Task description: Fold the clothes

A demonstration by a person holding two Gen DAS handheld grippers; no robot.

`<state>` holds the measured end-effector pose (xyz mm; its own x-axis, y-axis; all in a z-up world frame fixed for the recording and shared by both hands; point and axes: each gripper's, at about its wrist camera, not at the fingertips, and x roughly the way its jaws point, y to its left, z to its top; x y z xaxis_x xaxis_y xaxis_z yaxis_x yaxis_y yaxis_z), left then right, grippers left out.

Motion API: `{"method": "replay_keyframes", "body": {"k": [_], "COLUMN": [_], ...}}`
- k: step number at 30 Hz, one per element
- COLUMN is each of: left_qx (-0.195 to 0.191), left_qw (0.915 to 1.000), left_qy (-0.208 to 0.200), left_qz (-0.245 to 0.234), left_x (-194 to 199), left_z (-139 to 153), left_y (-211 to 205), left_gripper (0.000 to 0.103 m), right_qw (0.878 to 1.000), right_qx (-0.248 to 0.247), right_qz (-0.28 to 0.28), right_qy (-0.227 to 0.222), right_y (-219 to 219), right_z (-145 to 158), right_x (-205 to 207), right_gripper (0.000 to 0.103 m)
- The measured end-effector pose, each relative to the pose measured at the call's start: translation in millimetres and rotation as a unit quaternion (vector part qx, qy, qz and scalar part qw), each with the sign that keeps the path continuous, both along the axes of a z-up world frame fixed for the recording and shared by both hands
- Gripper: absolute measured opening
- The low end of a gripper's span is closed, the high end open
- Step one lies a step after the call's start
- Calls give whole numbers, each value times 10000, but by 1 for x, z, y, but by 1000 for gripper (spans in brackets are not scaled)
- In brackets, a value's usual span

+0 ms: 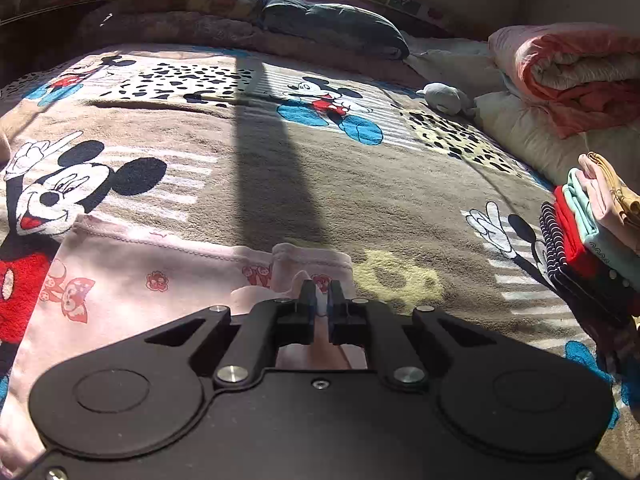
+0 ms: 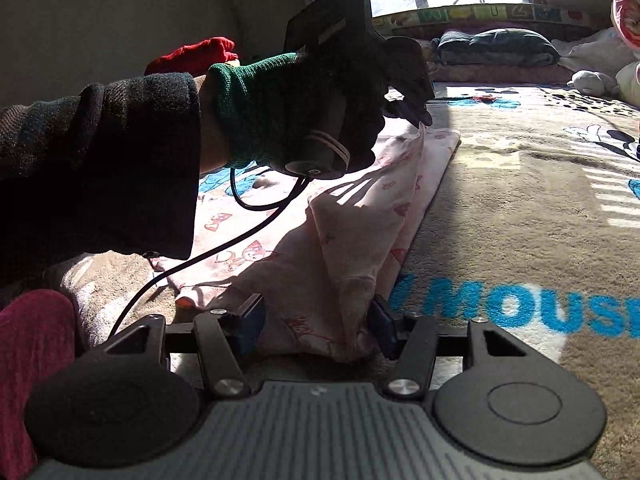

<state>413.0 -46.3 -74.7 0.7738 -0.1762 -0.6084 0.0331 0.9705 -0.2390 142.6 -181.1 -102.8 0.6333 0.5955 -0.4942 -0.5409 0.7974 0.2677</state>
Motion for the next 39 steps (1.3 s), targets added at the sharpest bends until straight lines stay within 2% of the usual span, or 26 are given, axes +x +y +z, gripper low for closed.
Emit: {"method": "replay_keyframes", "body": {"k": [1,3,4,7,12,15,18,22,24,26,28,31,34,36,39], "left_qx": [-2,-5,-2,1,-246,-432,-276,-61,101,35,88,168,248,297,180], "left_qw": [10000,9998,9998,9999,9995,9984,9990,9991,9990,9992,9982,9957,9921,9904,9921], "left_qy": [-40,-119,-132,-126,163,334,252,57,103,-5,17,52,86,211,237], "left_qz": [-45,-134,-118,-66,-75,-150,-247,-419,-412,-394,-601,-913,-1223,-1333,-1215], "left_x": [-1,-4,-6,-14,-17,-13,-12,-10,-7,-11,-17,-26,-35,-36,-39], "left_z": [1,3,4,5,-8,-18,-23,-18,-18,-13,-13,-14,-14,-20,-18], "left_y": [2,5,11,30,53,55,51,47,47,51,43,31,19,13,17], "left_gripper": [5,14,16,16,16,16,11,11,11,11,11,11,11,11,13], "right_qw": [10000,9999,9997,9987,9940,9947,9959,9971,9968,9965,9957,9945,9902,9922,9938], "right_qx": [-33,-51,-94,-174,-240,-442,-700,-617,-668,-693,-726,-434,-335,-533,-744], "right_qz": [-32,-129,-189,-313,-43,49,29,15,32,-12,-110,-254,-62,44,144], "right_qy": [8,-25,-84,-358,-1064,-932,-580,-446,-439,-477,-557,-920,-1356,-1128,-818], "right_y": [-1,-6,-9,-8,11,22,27,24,24,22,19,14,22,30,38], "right_z": [1,3,4,8,14,6,-3,-4,-3,0,3,10,14,5,-4], "right_x": [0,-1,-2,-7,-20,-16,-9,-9,-10,-12,-13,-18,-26,-22,-16], "right_gripper": [62,62,62,62,63,64,67,67,67,66,66,66,66,66,68]}}
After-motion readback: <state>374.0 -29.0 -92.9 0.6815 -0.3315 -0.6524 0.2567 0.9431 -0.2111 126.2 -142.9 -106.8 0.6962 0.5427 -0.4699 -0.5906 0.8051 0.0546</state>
